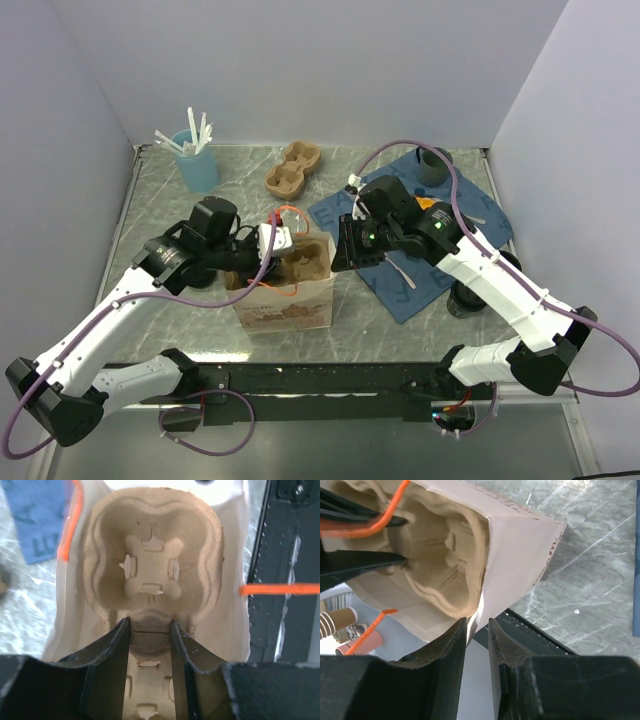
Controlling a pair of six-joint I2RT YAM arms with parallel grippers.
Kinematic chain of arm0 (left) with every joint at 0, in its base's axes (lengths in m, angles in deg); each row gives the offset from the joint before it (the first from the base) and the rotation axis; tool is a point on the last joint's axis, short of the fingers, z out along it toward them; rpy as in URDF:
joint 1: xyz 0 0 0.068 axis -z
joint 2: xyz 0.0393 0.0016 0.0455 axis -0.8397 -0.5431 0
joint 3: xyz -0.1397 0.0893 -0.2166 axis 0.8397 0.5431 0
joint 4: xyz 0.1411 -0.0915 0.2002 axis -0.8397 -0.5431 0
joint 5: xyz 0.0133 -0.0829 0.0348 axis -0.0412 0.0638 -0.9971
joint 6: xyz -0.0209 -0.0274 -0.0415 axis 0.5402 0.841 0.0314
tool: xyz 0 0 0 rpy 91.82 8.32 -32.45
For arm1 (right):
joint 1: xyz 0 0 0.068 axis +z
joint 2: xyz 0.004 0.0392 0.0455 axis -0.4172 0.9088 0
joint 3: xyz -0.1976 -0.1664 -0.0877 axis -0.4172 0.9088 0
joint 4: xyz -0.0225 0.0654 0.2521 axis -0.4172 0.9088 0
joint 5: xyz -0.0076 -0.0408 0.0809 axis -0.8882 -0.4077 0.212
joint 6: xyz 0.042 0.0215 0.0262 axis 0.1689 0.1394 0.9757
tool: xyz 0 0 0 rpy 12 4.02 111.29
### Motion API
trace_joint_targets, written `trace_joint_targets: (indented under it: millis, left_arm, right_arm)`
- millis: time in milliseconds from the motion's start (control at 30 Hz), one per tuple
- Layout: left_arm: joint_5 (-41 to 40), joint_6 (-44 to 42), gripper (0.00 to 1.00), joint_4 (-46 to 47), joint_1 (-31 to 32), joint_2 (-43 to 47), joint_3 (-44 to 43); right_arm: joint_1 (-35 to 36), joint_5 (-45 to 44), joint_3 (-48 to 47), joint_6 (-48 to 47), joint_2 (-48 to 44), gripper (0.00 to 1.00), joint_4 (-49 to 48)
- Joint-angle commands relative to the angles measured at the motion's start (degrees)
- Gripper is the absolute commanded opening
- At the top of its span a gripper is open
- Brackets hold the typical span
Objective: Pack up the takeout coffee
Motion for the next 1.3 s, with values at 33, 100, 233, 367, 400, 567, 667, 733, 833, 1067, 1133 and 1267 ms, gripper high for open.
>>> trace_joint_targets:
  millis: [33,100,233,367,400,567,667,733,833,1067,1133,1267]
  left_arm:
    - [2.63,0.37,0.24,0.24,0.02,0.61,2.8]
    - [2.46,0.81,0.24,1.9,0.02,1.14,4.21]
    - [2.02,0.28,0.26,3.31,-0.06,1.06,4.83]
    - [2.63,0.54,0.3,5.95,0.02,0.71,5.97]
    - [2.72,0.63,0.3,6.3,0.02,0.62,6.15]
    - [1.85,0.02,0.36,4.38,0.02,-0.79,5.97]
    - [0.27,-0.07,0.46,3.93,0.02,-0.26,6.76]
    - [-0.44,0.11,0.54,4.37,0.02,0.79,6.94]
    - [-1.14,1.07,0.6,4.72,0.02,1.67,5.71]
    - [-4.21,5.38,0.75,4.46,0.02,4.39,1.5]
    - [-5.97,6.08,0.81,4.2,0.02,5.45,0.96]
    - [-8.52,7.4,0.88,3.67,0.02,6.59,-0.96]
  right_arm:
    - [0.47,-1.83,-2.06,1.06,-0.6,0.32,0.07]
    - [0.56,-1.74,-1.8,1.15,-0.95,0.32,-0.19]
    - [0.38,-1.3,-1.19,1.32,-1.22,0.32,-0.63]
    - [0.47,-0.95,-0.66,1.76,-1.39,0.32,-1.15]
    - [0.47,-0.95,-0.57,1.76,-1.39,0.32,-1.24]
    - [0.56,-0.86,-0.48,1.85,-1.83,0.33,-1.24]
    - [0.47,-1.04,-0.66,1.68,-2.01,0.35,-0.98]
    - [0.38,-1.13,-0.75,1.68,-2.1,0.35,-0.98]
    - [0.47,-1.3,-0.75,1.85,-2.18,0.36,-0.8]
    - [0.47,-1.39,-0.48,2.29,-2.18,0.36,-0.89]
    - [0.47,-1.39,-0.4,2.03,-2.36,0.37,-1.15]
    - [0.47,-1.3,-0.13,2.03,-2.27,0.37,-2.21]
